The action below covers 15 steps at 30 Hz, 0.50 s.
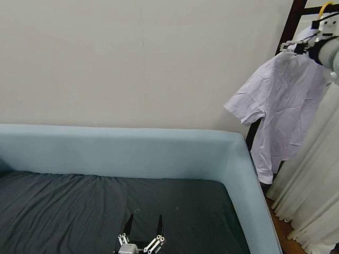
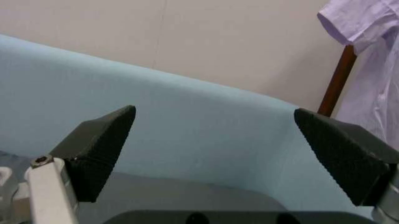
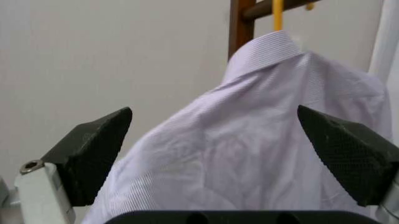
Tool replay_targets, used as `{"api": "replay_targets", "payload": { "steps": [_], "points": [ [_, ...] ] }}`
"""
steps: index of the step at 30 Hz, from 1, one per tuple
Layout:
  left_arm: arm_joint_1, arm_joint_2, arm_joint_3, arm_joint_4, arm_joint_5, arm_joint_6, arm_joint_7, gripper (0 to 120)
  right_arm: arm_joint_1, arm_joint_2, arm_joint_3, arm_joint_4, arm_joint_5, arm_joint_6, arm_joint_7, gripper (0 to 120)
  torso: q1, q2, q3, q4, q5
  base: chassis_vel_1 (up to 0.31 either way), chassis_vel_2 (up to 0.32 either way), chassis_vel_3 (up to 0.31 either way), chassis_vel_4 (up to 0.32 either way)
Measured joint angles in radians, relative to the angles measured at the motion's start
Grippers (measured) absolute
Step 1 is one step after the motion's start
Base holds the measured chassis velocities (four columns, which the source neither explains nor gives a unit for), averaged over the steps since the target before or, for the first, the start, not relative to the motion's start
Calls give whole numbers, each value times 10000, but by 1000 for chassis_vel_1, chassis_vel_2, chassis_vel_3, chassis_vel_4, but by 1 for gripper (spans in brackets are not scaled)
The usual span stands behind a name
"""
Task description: Pick up the clothes from the sofa and hang them on the clothes hanger.
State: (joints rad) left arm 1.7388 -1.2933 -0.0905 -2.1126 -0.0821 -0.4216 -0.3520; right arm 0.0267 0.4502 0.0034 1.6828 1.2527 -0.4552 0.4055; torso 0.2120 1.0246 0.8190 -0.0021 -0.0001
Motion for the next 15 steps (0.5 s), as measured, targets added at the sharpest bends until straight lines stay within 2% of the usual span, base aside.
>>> {"api": "replay_targets", "payload": {
  "steps": [2, 3, 5, 7, 8, 10, 12, 14, 15],
  "points": [
    [-71, 0, -104, 7, -41, 14, 2, 100, -1481, -643, 697, 589, -372, 708, -600, 100, 1, -1, 3, -3, 11, 0, 0, 0, 0],
    [-71, 0, -104, 7, -41, 14, 2, 100, -1481, -643, 697, 589, -372, 708, -600, 100, 1, -1, 3, -3, 11, 0, 0, 0, 0],
    [-119, 43, -181, 25, -61, 17, 11, 100, -2387, -996, 1160, 1033, -670, 1082, -939, 100, -1, 0, 2, 4, 0, 0, 0, 0, 0],
    [-130, 85, -261, 47, -53, 11, 34, 100, -3404, -1185, 1816, 1487, -907, 1446, -1102, 100, 0, 0, 3, 11, -4, 0, 0, 0, 0],
    [-101, 91, -300, 46, -36, -11, 63, 100, -4323, -1203, 2503, 1849, -1039, 1693, -1191, 100, 0, 0, 2, 12, -1, 0, 0, 0, 0],
    [-55, 79, -331, 43, -10, -27, 74, 100, -4762, -1176, 2867, 2004, -1114, 1789, -1228, 100, 1, 0, 3, 10, -2, 0, 0, 0, 0],
    [181, -19, -424, 18, 230, -140, 85, 100, -7024, -547, 4667, 2650, -1725, 2080, -1392, 100, 0, 2, 1, 9, -9, 0, 0, 0, 0],
    [276, -49, -415, 17, 419, -191, 106, 100, -9066, 202, 5797, 3032, -2347, 2226, -1558, 100, 0, 0, 3, 15, 1, 0, 0, 0, 0],
    [276, -49, -415, 17, 419, -191, 106, 100, -9066, 202, 5797, 3032, -2347, 2226, -1558, 100, 0, 0, 3, 15, 1, 0, 0, 0, 0]
  ]
}}
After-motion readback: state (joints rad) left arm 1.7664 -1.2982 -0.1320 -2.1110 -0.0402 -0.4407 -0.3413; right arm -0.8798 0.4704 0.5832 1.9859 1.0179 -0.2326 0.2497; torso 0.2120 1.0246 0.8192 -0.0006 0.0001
